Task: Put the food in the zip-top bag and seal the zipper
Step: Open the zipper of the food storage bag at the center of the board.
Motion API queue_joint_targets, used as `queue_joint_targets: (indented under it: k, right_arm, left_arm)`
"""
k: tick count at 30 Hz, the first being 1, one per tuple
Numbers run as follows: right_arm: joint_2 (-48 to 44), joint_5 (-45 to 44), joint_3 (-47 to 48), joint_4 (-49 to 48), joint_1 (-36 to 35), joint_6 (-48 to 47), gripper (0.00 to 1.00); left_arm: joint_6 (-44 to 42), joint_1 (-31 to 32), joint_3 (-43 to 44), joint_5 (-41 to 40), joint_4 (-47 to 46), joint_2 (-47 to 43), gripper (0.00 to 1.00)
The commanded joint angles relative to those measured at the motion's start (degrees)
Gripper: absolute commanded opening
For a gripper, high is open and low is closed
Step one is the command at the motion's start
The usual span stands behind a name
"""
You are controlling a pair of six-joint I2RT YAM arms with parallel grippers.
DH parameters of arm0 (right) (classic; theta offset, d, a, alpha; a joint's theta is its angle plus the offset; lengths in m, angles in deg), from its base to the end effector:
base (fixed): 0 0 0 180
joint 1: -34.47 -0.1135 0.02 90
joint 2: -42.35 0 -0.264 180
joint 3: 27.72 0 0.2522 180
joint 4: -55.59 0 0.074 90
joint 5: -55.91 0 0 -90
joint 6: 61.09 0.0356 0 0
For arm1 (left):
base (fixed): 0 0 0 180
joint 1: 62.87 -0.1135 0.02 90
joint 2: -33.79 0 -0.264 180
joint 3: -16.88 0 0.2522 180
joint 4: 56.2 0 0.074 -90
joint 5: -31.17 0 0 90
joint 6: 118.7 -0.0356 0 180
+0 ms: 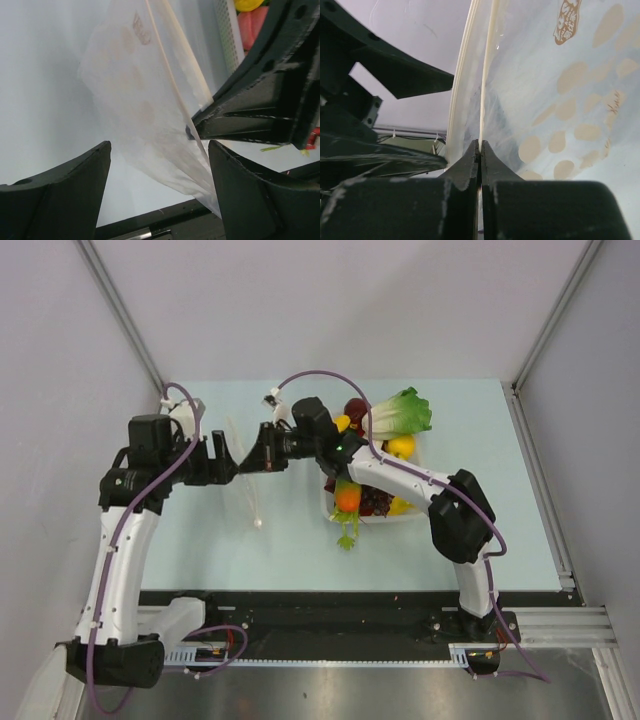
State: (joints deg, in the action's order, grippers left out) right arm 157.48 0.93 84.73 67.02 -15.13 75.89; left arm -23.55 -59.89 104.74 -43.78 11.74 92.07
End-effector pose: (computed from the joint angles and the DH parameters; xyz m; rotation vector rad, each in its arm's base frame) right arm 0.2982 0.3819 0.3156 -0.5612 2.0754 1.6535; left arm 0.1848 -0.0189 0.3953 0.1005 2.2367 -0.3711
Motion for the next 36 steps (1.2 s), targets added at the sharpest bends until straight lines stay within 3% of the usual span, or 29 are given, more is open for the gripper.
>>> queue_joint_targets:
  k: [1,6,9,12,13,15,16,18,22,29,33,36]
  right_arm:
    - [-0.7,-1.4,2.9,0.0,-0.8,0.1,0.0]
    - [0.1,-2.9,4.1,1.4,-1.7,-0.5,0.0]
    - [0.7,-3.3,4.6,1.6,-2.2,-0.2,0.0]
    - [0.6,-3.6,4.7,2.0,-1.9,-0.4,0.0]
    - [0.4,-3.6,4.4,2.0,-1.7,-0.5,0.0]
    - [0.2,-3.4,4.1,2.0,-0.9,-1.4,0.0]
    - [0.0,-3.3,3.8,2.0,-0.5,-1.8,0.0]
    - [-0.6,-3.6,2.6,4.7,0.8,-4.9,0.0]
    - [-1.4,-8.7,1.7,10.1,2.3,-15.6,0.0]
    - [0.9,-19.1,4.0,21.7,3.6,-29.2,0.0]
    - [0.2,-18.1,6.6,26.8,3.9,-33.5,0.0]
    - [-1.0,-16.9,9.0,29.3,3.1,-37.6,0.11]
  left_arm:
    - [2.4,0.8,-1.5,-2.8,-3.2,1.7,0.82]
    - [3.5,1.4,-2.8,-1.6,-4.7,1.2,0.81]
    - [4.6,1.5,-5.9,-2.0,-5.2,0.4,0.75]
    - [4.2,1.5,-9.1,-5.5,-5.1,-0.7,0.54]
    - [4.1,1.3,-9.5,-6.6,-4.6,-0.9,0.4]
    - [4.3,0.7,-9.5,-8.7,-3.7,-1.1,0.25]
    - [4.4,-0.8,-9.2,-8.5,-2.6,-1.0,0.12]
    - [4.3,-1.8,-7.8,-8.2,-1.3,-0.8,0.0]
    - [2.8,-5.4,-5.4,-7.9,0.5,-0.8,0.0]
    - [2.8,-6.1,-3.9,-8.2,1.7,2.3,0.0]
    - [3.7,-5.7,-4.5,0.3,0.9,4.5,0.0]
    - [4.7,-3.5,-4.2,2.2,-0.6,6.5,0.0]
